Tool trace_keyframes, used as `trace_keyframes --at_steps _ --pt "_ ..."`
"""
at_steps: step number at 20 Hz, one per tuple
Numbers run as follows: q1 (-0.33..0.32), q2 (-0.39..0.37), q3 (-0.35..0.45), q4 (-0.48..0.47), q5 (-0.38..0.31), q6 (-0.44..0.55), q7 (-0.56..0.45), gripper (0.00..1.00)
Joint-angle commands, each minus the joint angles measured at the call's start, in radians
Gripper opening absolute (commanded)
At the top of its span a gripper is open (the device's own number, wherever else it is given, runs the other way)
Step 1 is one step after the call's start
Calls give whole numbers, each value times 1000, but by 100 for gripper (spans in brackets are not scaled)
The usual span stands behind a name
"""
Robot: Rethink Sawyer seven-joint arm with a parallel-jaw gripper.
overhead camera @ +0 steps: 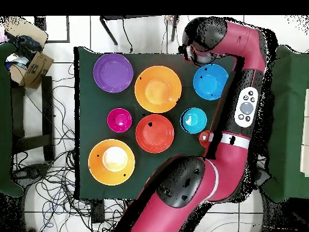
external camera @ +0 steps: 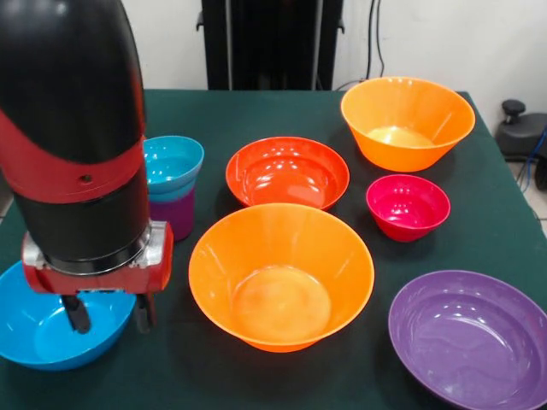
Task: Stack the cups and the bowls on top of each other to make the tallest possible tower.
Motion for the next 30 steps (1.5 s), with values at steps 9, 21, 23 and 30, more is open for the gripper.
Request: trace_keyframes --at_steps 9,21,23,30 --pt "-8 68 154 -52 -184 64 -341 100" --pt "-23 42 54 47 -124 -11 -290 100" --pt "-28 40 45 58 -122 -10 -295 100" --pt "-52 16 -14 143 -98 -60 -279 100"
